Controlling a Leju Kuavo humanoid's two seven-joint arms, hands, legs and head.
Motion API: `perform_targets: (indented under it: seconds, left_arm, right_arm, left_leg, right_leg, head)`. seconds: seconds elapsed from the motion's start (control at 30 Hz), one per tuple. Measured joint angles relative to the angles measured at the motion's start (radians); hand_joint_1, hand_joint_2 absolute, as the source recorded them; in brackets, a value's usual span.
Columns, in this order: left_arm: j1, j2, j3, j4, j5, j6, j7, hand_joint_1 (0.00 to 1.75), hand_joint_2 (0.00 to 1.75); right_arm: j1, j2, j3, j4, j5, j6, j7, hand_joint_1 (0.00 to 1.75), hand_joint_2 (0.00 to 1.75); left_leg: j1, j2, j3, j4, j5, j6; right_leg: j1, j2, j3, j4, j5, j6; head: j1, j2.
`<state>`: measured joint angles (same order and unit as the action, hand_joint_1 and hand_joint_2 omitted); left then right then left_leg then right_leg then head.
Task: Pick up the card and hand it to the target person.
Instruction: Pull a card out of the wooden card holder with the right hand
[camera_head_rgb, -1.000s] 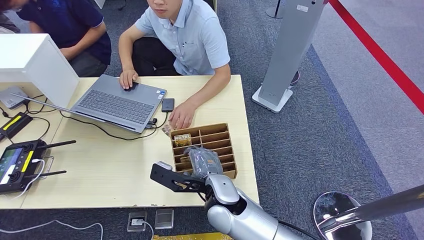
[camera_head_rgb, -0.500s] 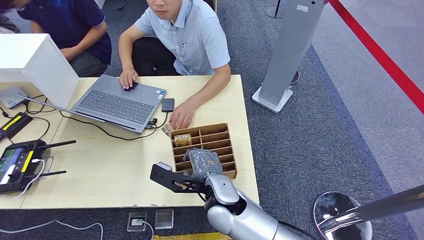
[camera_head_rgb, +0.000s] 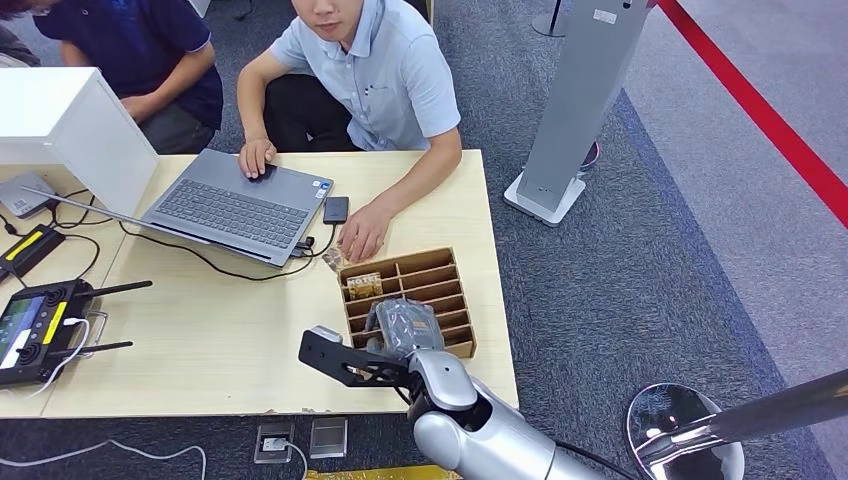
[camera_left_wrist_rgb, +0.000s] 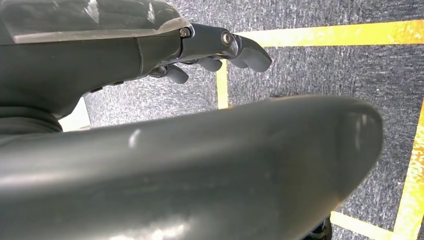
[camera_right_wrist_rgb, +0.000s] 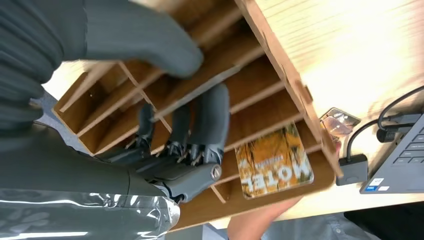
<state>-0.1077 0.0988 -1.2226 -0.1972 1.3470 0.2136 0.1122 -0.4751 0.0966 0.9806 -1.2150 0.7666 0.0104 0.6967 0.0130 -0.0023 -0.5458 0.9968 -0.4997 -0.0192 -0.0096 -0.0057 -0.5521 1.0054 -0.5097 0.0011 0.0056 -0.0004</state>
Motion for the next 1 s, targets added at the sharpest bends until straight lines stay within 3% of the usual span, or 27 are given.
perform_targets:
  seconds: [0.1, 0.6, 0.83, 1.0]
  left_arm:
    - [0.000, 0.000, 0.000, 0.000, 0.000, 0.000, -0.001, 0.00, 0.00]
    - [0.000, 0.000, 0.000, 0.000, -0.017, -0.002, -0.007, 0.00, 0.00]
    - [0.000, 0.000, 0.000, 0.000, -0.012, 0.001, -0.010, 0.00, 0.00]
    - [0.000, 0.000, 0.000, 0.000, -0.010, 0.000, -0.015, 0.00, 0.00]
  right_arm:
    - [-0.001, 0.002, 0.000, 0.000, 0.000, -0.002, -0.001, 1.75, 1.75]
    - [-0.001, 0.005, 0.001, 0.000, -0.003, -0.029, -0.033, 1.75, 1.75]
    - [-0.001, 0.005, 0.002, 0.000, 0.005, -0.067, -0.086, 1.75, 1.75]
    - [-0.007, 0.005, 0.006, -0.008, 0.036, -0.106, -0.172, 1.75, 1.75]
  left_leg:
    - [0.000, 0.000, 0.000, 0.000, 0.000, 0.000]
    - [0.000, 0.000, 0.000, 0.000, 0.000, 0.000]
    - [0.000, 0.000, 0.000, 0.000, 0.000, 0.000]
    - [0.000, 0.000, 0.000, 0.000, 0.000, 0.000]
  right_leg:
    - [0.000, 0.000, 0.000, 0.000, 0.000, 0.000]
    - [0.000, 0.000, 0.000, 0.000, 0.000, 0.000]
    - [0.000, 0.000, 0.000, 0.000, 0.000, 0.000]
    - [0.000, 0.000, 0.000, 0.000, 0.000, 0.000]
  head:
    - [0.000, 0.000]
    - [0.000, 0.000]
    - [0.000, 0.000]
    - [0.000, 0.000]
